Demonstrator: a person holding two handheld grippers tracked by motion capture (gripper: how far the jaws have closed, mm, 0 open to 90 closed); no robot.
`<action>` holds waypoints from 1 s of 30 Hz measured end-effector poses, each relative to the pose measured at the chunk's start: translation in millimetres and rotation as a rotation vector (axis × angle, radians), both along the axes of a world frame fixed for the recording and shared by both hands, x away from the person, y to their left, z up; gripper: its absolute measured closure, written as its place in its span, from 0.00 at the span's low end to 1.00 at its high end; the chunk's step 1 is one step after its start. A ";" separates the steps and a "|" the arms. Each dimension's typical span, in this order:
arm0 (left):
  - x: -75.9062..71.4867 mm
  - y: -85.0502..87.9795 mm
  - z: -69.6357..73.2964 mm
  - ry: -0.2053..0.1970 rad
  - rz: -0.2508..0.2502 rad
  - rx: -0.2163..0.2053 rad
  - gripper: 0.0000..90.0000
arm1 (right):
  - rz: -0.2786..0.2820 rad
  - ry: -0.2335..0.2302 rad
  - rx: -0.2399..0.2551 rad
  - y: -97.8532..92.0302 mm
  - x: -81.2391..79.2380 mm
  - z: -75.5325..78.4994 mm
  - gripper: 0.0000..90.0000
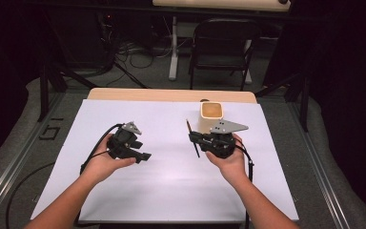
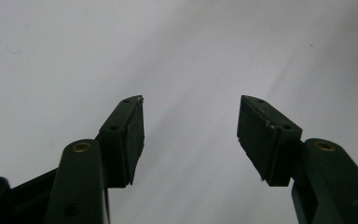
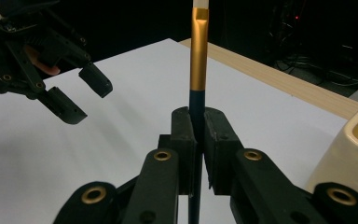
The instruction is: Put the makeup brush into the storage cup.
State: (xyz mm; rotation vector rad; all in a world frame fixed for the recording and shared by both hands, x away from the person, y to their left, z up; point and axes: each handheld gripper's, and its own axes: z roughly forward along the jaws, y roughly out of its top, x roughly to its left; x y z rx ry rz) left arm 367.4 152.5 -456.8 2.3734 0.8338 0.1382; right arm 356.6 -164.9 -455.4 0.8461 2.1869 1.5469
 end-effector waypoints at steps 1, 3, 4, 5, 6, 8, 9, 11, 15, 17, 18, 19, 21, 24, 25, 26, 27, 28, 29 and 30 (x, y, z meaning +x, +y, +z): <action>-0.2 1.7 -0.4 -0.007 0.001 -0.001 0.46 | -0.003 0.004 0.008 -0.8 0.2 0.2 0.93; -1.5 5.0 -2.3 -0.022 0.019 -0.015 0.46 | -0.013 -0.001 0.011 -3.2 0.4 0.9 0.93; -1.6 6.9 -3.1 -0.023 0.024 -0.019 0.46 | -0.019 -0.006 0.012 -4.1 0.0 1.2 0.93; -2.1 8.7 -3.7 -0.030 0.033 -0.027 0.46 | -0.024 -0.008 0.009 -4.9 -0.7 1.5 0.93; -2.5 10.9 -4.2 -0.040 0.043 -0.046 0.46 | -0.025 -0.017 0.009 -5.4 -0.9 1.7 0.93; -3.6 15.7 -4.9 -0.064 0.059 -0.083 0.45 | -0.032 -0.021 0.014 -6.9 -2.0 2.6 0.93; -4.2 17.4 -5.4 -0.075 0.065 -0.098 0.45 | -0.034 -0.024 0.010 -7.8 -2.8 3.4 0.93; -5.5 21.5 -6.4 -0.099 0.080 -0.133 0.43 | -0.036 -0.037 0.014 -8.6 -3.8 4.3 0.93; -8.1 28.5 -9.4 -0.125 0.103 -0.187 0.37 | -0.045 -0.049 0.025 -11.0 -6.3 6.0 0.93; -9.5 32.2 -11.6 -0.137 0.115 -0.207 0.34 | -0.049 -0.057 0.025 -12.1 -7.4 6.8 0.93; -9.9 33.8 -12.5 -0.145 0.119 -0.217 0.33 | -0.050 -0.060 0.023 -12.6 -8.0 7.2 0.93; -10.4 35.5 -13.6 -0.157 0.129 -0.227 0.32 | -0.052 -0.061 0.022 -13.2 -8.5 7.6 0.93; -11.2 39.1 -15.1 -0.173 0.142 -0.237 0.27 | -0.055 -0.066 0.026 -13.8 -8.9 7.8 0.93; -12.3 43.0 -16.6 -0.193 0.163 -0.258 0.24 | -0.060 -0.071 0.025 -14.3 -9.0 7.7 0.93; -12.9 44.4 -17.3 -0.201 0.173 -0.274 0.22 | -0.061 -0.071 0.025 -14.4 -9.0 7.8 0.93; -13.3 45.5 -17.6 -0.204 0.173 -0.282 0.21 | -0.063 -0.074 0.025 -14.5 -9.2 7.9 0.93; -13.9 46.9 -17.9 -0.215 0.177 -0.290 0.21 | -0.065 -0.078 0.024 -14.6 -9.2 8.0 0.93; -14.5 47.8 -18.6 -0.220 0.185 -0.300 0.20 | -0.069 -0.081 0.024 -14.9 -9.3 8.2 0.93; -14.9 48.4 -19.6 -0.226 0.195 -0.309 0.19 | -0.069 -0.082 0.029 -15.1 -9.2 8.2 0.93; -15.2 48.5 -20.8 -0.235 0.216 -0.301 0.18 | -0.072 -0.085 0.033 -15.6 -9.0 8.1 0.93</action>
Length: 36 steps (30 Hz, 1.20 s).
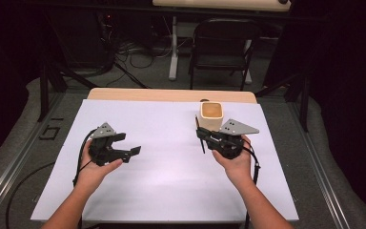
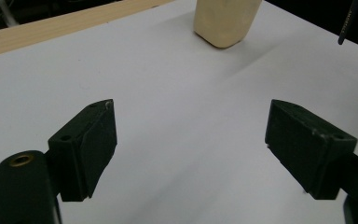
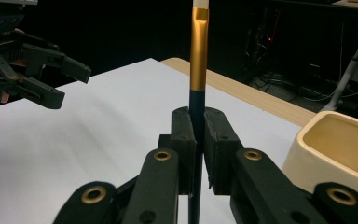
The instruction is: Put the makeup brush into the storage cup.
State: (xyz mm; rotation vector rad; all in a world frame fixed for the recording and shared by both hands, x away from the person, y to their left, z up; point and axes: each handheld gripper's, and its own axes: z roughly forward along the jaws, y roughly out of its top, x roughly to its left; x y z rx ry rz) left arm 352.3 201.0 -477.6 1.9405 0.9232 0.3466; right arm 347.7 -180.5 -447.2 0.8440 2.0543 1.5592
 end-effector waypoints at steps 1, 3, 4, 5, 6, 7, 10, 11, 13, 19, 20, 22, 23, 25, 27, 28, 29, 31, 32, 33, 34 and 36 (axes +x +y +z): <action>-0.2 0.6 -1.1 -0.003 0.002 0.003 0.18 | -0.003 -0.002 0.004 -0.8 0.5 -0.1 0.93; -1.0 1.7 -3.4 -0.006 0.004 -0.015 0.18 | -0.010 0.000 0.008 -2.1 0.9 -0.2 0.93; -1.1 2.2 -4.6 -0.005 0.002 -0.021 0.17 | -0.014 -0.001 0.012 -3.2 1.3 -0.6 0.93; -1.7 2.2 -5.4 -0.005 0.006 -0.024 0.17 | -0.017 0.000 0.015 -4.3 1.7 -1.3 0.93; -2.2 2.5 -6.8 -0.011 0.006 -0.032 0.17 | -0.017 0.005 0.018 -5.0 1.9 -2.1 0.93; -2.5 2.9 -7.5 -0.010 0.004 -0.039 0.16 | -0.023 0.006 0.018 -6.1 2.5 -4.0 0.93; -3.1 4.1 -9.8 -0.016 0.001 -0.060 0.12 | -0.033 0.017 0.016 -9.0 2.7 -7.7 0.93; -3.5 4.7 -10.5 -0.018 0.001 -0.072 0.11 | -0.035 0.016 0.021 -9.8 2.9 -9.2 0.93; -4.2 5.6 -11.9 -0.019 -0.001 -0.086 0.10 | -0.041 0.019 0.020 -11.5 2.9 -11.2 0.93; -7.8 8.5 -17.4 -0.030 0.009 -0.100 0.09 | -0.055 0.004 0.031 -14.7 2.3 -11.0 0.93; -8.3 8.9 -18.5 -0.031 0.016 -0.101 0.09 | -0.057 0.007 0.031 -15.5 2.2 -11.1 0.93; -8.2 9.8 -21.6 -0.022 0.012 -0.104 0.10 | -0.063 0.005 0.032 -16.9 2.2 -11.6 0.93; -8.4 9.8 -22.8 -0.018 0.012 -0.099 0.10 | -0.064 0.005 0.037 -17.6 2.2 -12.0 0.93; -9.1 9.6 -26.1 -0.020 0.017 -0.085 0.10 | -0.071 0.004 0.038 -18.9 2.1 -12.3 0.93; -9.5 9.3 -28.4 -0.016 0.014 -0.083 0.10 | -0.075 0.004 0.037 -19.9 2.1 -12.6 0.93; -10.1 8.9 -29.5 -0.016 0.013 -0.078 0.10 | -0.077 0.002 0.039 -20.4 2.4 -12.9 0.93; -10.7 8.7 -30.0 -0.018 0.013 -0.073 0.10 | -0.077 0.005 0.041 -20.9 2.4 -13.0 0.93; -11.7 8.0 -31.6 -0.020 0.007 -0.075 0.10 | -0.079 0.010 0.035 -21.9 2.0 -13.0 0.93; -12.2 7.5 -32.3 -0.018 0.005 -0.073 0.10 | -0.081 0.007 0.038 -22.0 2.1 -13.3 0.93; -12.4 7.4 -32.8 -0.019 0.005 -0.070 0.10 | -0.084 0.006 0.042 -22.1 2.1 -13.6 0.93; -12.7 7.5 -33.3 -0.015 0.004 -0.065 0.10 | -0.084 0.007 0.040 -22.7 2.1 -13.6 0.93; -12.9 7.8 -34.1 -0.013 0.001 -0.066 0.10 | -0.087 0.005 0.039 -23.6 2.3 -13.8 0.93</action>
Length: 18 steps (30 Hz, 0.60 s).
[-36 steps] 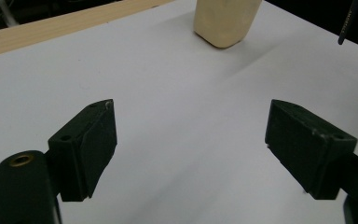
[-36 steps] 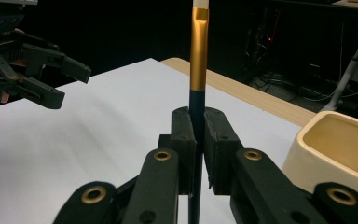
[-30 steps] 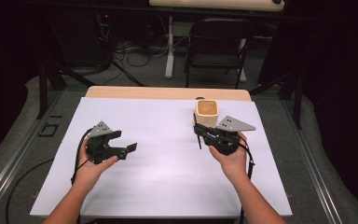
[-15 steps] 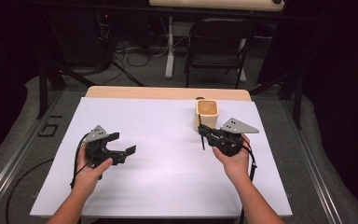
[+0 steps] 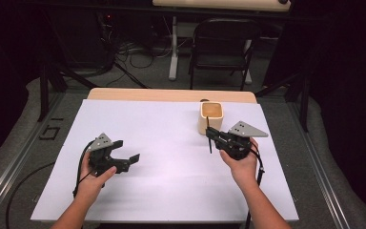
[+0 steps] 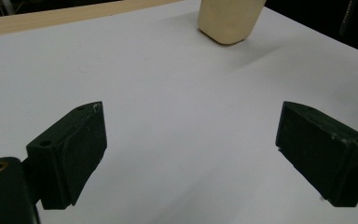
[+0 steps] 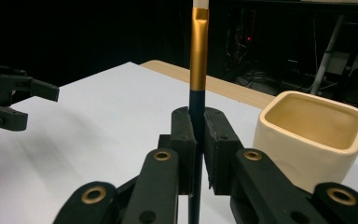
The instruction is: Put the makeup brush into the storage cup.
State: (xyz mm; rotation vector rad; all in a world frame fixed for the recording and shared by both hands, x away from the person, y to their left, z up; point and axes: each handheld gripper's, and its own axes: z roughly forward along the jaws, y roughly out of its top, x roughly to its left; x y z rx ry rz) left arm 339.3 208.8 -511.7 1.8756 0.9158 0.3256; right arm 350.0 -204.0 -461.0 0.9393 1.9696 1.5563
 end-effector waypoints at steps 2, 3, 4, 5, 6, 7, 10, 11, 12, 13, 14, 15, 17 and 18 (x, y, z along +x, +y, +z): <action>-0.7 0.6 -0.6 -0.001 0.003 -0.001 0.10 | -0.004 0.000 0.002 -1.5 0.3 0.0 0.93; -0.8 0.9 -0.6 -0.001 0.003 0.001 0.10 | -0.008 -0.003 0.002 -2.1 0.7 -0.1 0.93; -1.1 1.2 -0.8 0.001 0.002 -0.001 0.11 | -0.009 -0.003 0.000 -2.6 0.9 0.0 0.93; -1.2 1.4 -1.0 0.002 0.003 0.001 0.11 | -0.014 -0.003 0.002 -3.5 1.6 0.0 0.93; -1.3 1.6 -1.0 0.002 0.003 0.001 0.11 | -0.016 0.000 0.002 -4.5 2.2 0.1 0.93; -1.6 2.1 -1.1 0.001 0.007 -0.003 0.11 | -0.019 0.002 0.004 -5.0 2.7 0.2 0.93; -2.2 2.6 -0.8 -0.003 0.012 -0.004 0.12 | -0.032 0.000 0.004 -7.3 5.5 0.7 0.93; -2.1 3.1 -0.6 -0.004 0.011 -0.003 0.12 | -0.035 -0.002 0.007 -7.7 6.6 0.9 0.93; -1.8 3.5 -0.6 0.001 0.007 -0.007 0.12 | -0.038 0.000 0.002 -8.5 7.6 1.4 0.93; -1.6 3.7 -0.8 0.001 0.009 -0.007 0.12 | -0.042 -0.001 0.002 -9.2 8.9 1.8 0.93; -1.5 3.7 -1.0 0.000 0.010 -0.007 0.12 | -0.046 -0.004 0.006 -9.6 10.5 2.1 0.93; -1.4 3.7 -1.2 0.004 0.011 -0.007 0.12 | -0.049 0.000 -0.003 -10.6 11.5 3.2 0.93; -1.0 3.9 -1.3 0.001 0.014 -0.003 0.12 | -0.054 -0.003 0.003 -11.5 13.9 4.4 0.93; -0.9 4.0 -1.3 0.001 0.016 -0.002 0.12 | -0.058 0.001 0.003 -12.3 14.7 4.9 0.93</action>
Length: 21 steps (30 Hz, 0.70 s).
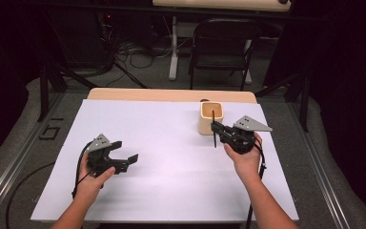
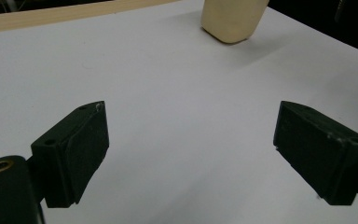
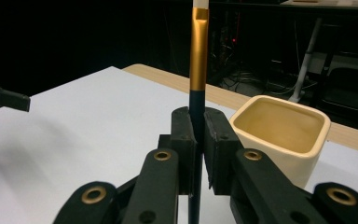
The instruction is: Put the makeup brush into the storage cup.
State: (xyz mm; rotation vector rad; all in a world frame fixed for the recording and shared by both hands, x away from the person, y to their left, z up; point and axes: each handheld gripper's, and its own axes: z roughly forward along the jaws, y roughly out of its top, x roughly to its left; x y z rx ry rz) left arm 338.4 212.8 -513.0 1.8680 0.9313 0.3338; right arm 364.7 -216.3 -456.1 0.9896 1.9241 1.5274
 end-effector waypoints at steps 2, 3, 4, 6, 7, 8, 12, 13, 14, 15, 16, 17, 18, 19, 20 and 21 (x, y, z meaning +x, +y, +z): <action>0.3 0.0 -0.1 0.003 0.004 -0.004 0.12 | -0.007 0.001 0.000 -1.2 1.9 -0.4 0.93; 0.7 0.2 -0.2 0.003 0.004 -0.002 0.12 | -0.009 0.005 -0.003 -2.0 2.4 -0.6 0.93; 1.0 0.2 -0.4 0.001 0.003 -0.003 0.12 | -0.016 0.004 0.002 -2.7 3.9 -1.2 0.93; 1.1 0.1 -0.8 0.005 0.005 -0.006 0.13 | -0.021 0.005 -0.009 -4.7 6.0 0.0 0.93; 1.2 0.3 -0.9 0.005 0.005 -0.007 0.13 | -0.026 0.003 -0.004 -5.3 7.2 1.2 0.93; 1.4 0.8 -0.8 0.005 0.002 -0.005 0.13 | -0.027 -0.002 -0.007 -6.2 8.5 3.0 0.93; 1.0 1.0 -0.8 0.008 0.007 -0.008 0.13 | -0.037 -0.001 -0.007 -8.5 13.5 9.6 0.93; 1.1 1.2 -0.6 0.005 0.006 -0.008 0.13 | -0.043 -0.011 -0.011 -8.7 15.7 11.5 0.93; 1.1 1.2 -0.6 0.006 0.005 -0.009 0.13 | -0.045 -0.011 -0.013 -9.5 16.9 13.6 0.93; 1.4 1.2 -0.8 0.007 0.002 -0.010 0.14 | -0.047 -0.011 -0.015 -10.0 17.7 15.4 0.93; 1.5 1.0 -0.9 0.008 0.002 -0.007 0.14 | -0.050 -0.015 -0.010 -10.7 19.1 17.7 0.93; 1.7 0.8 -1.1 0.008 0.000 -0.004 0.15 | -0.052 -0.019 -0.003 -10.8 20.9 18.7 0.93; 1.7 0.4 -1.3 0.011 -0.001 -0.004 0.15 | -0.058 -0.021 -0.004 -10.9 22.5 19.8 0.93; 1.8 0.4 -1.3 0.011 -0.006 -0.005 0.15 | -0.058 -0.016 -0.008 -11.5 23.7 21.1 0.93; 1.6 -0.1 -1.3 0.008 -0.003 -0.005 0.15 | -0.060 -0.010 -0.013 -11.6 24.4 22.1 0.93; 1.5 -0.5 -1.3 0.008 -0.003 -0.008 0.15 | -0.064 -0.017 -0.013 -11.3 26.3 22.7 0.93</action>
